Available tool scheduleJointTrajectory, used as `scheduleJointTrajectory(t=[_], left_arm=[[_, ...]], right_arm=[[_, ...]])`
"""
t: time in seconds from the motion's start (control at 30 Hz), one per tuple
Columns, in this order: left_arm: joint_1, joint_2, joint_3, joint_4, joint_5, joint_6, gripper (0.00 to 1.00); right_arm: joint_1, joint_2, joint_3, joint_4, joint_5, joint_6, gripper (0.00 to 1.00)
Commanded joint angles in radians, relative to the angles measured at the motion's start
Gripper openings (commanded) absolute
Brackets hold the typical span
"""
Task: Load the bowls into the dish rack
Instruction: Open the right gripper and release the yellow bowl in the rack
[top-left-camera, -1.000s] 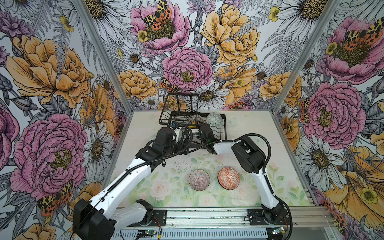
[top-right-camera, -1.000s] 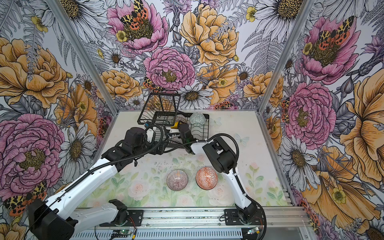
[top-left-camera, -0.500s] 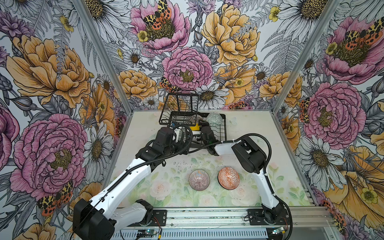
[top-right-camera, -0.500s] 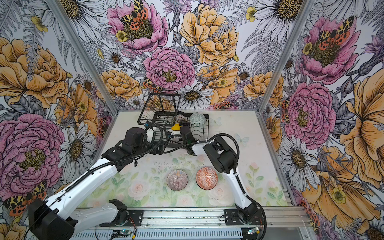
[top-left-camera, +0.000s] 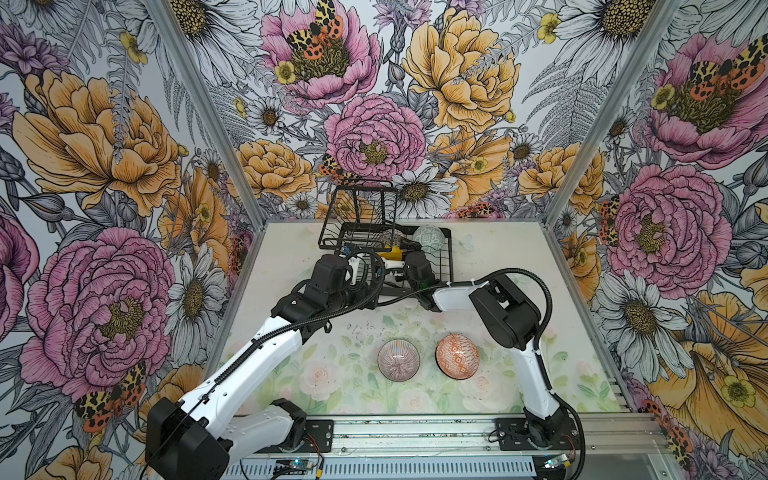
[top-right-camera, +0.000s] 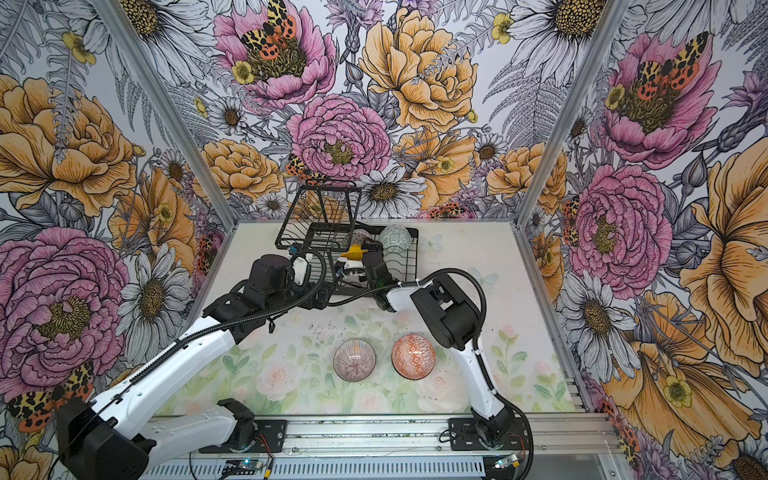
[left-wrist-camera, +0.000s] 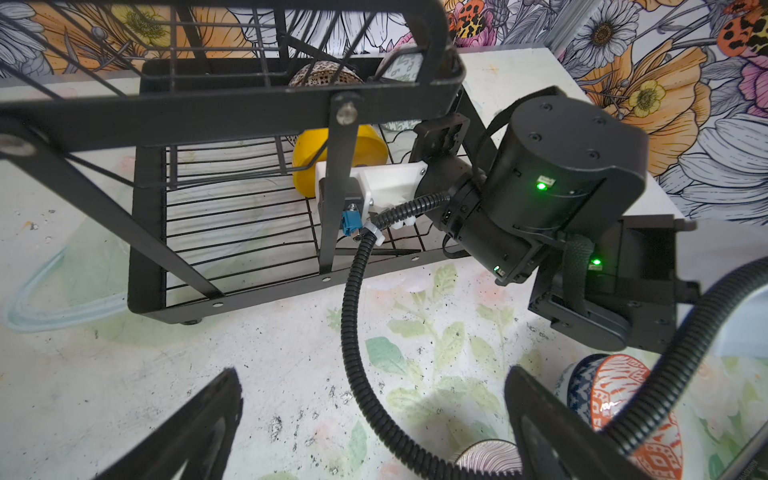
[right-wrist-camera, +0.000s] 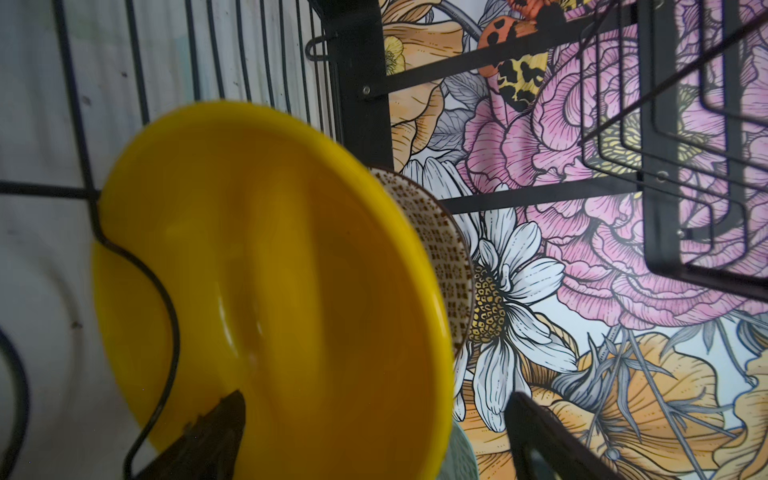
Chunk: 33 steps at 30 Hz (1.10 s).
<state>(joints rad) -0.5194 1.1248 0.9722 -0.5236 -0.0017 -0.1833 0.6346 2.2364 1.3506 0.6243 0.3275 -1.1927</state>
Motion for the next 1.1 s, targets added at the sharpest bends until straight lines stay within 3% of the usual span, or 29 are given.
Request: scheduleJointTrajectory(t=[0.0,0.57,0.9,1.07], left_arm=[[0.000,-0.008,0.004,0.025,0.016,-0.013,0.99],[0.001,0.001,0.007,0.024,0.014,-0.007,0.99],[0.005,-0.001,0.000,0.024,0.014,-0.004,0.99],[0.005,-0.003,-0.001,0.024,0.016,-0.003,0.99]], right_arm=[[-0.007,-0.053,0.020,0.000,-0.013,0.035,0.98],[-0.024,-0.056,0.102,-0.043,-0.027,0.050,0.99],[-0.032,-0.141,0.051,-0.093,-0.056,0.108,0.99],[-0.035,-0.205,0.016,-0.205,-0.111,0.159,0.99]])
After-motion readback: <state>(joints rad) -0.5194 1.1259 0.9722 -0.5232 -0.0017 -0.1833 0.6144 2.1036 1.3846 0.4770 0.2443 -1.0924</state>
